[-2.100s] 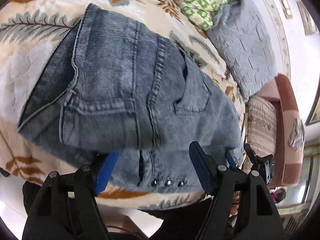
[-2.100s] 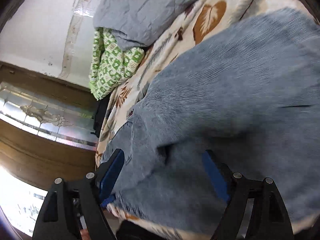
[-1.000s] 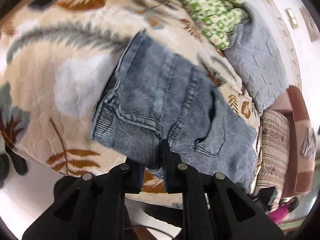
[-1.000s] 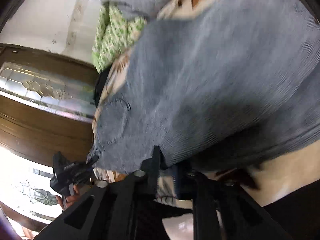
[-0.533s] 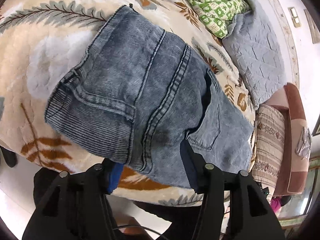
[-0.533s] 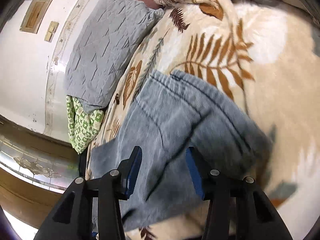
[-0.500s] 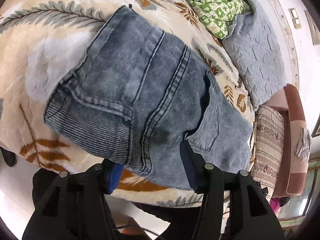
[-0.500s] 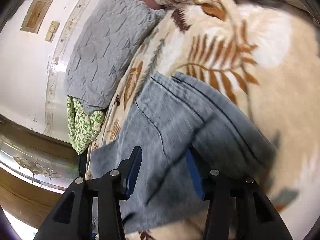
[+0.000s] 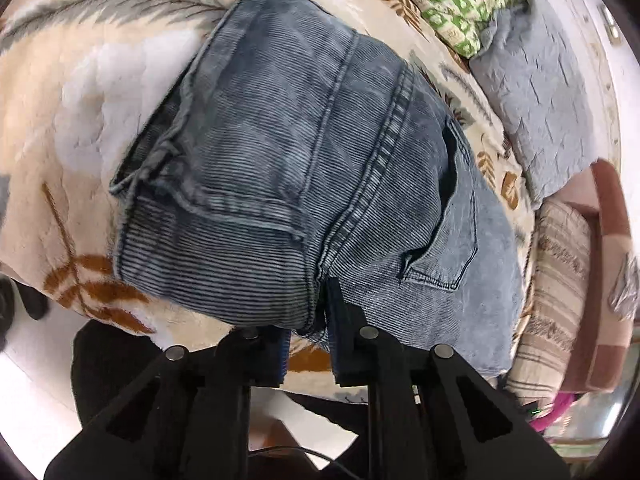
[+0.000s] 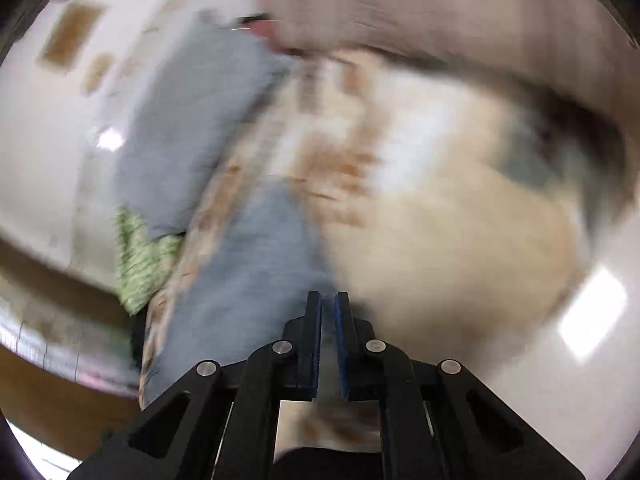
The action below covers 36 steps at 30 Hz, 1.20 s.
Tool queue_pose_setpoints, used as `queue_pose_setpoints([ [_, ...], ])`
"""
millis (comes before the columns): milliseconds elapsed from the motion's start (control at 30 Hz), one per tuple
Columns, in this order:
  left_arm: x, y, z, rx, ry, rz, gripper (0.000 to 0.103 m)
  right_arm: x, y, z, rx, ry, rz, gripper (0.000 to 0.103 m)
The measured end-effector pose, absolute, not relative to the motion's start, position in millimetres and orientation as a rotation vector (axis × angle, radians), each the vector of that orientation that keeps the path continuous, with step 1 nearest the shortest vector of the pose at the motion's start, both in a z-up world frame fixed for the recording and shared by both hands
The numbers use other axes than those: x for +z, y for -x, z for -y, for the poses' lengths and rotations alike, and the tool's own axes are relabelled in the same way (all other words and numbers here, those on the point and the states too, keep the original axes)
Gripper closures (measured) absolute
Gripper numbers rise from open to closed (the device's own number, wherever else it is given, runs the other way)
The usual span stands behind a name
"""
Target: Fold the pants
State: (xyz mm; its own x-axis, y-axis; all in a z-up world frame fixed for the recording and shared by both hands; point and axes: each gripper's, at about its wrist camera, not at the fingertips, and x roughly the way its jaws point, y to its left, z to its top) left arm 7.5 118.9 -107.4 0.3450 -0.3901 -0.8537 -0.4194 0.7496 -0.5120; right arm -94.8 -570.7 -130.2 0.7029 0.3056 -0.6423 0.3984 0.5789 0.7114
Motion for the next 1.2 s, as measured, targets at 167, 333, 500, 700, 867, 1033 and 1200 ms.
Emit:
queue_pose_setpoints([
  [167, -84.8, 2.5, -117.6, -0.053, 0.750, -1.206, 0.089, -127.7, 116.7, 583.2, -0.071, -1.036, -0.768, 0.091],
  [333, -72.6, 3.8, -100.2, -0.129, 0.737, -1.162, 0.049, -107.4, 96.4, 565.1, 0.047, -1.024, -0.766, 0.056],
  [500, -80.7, -5.1, -92.8, -0.145, 0.818, -1.203, 0.045, -113.6, 68.8, 544.0, 0.067, -1.008, -0.807, 0.055],
  [700, -81.4, -3.7, -71.1, -0.181, 0.831, -1.226, 0.035, -118.2, 54.0, 536.1, 0.091, -1.013, -0.817, 0.056],
  [867, -94.4, -15.4, -64.0, -0.146, 0.845, -1.260, 0.038, -126.1, 53.9, 538.1, 0.097, -1.032, -0.818, 0.062],
  [1033, -75.6, -13.4, -66.9, -0.135, 0.826, -1.221, 0.092, -111.6, 56.1, 546.7, 0.123, -1.052, -0.770, 0.093],
  [1200, -68.3, -0.1, -69.4, -0.140, 0.764, -1.201, 0.093, -85.4, 77.5, 550.5, 0.157, -0.990, -0.733, 0.094],
])
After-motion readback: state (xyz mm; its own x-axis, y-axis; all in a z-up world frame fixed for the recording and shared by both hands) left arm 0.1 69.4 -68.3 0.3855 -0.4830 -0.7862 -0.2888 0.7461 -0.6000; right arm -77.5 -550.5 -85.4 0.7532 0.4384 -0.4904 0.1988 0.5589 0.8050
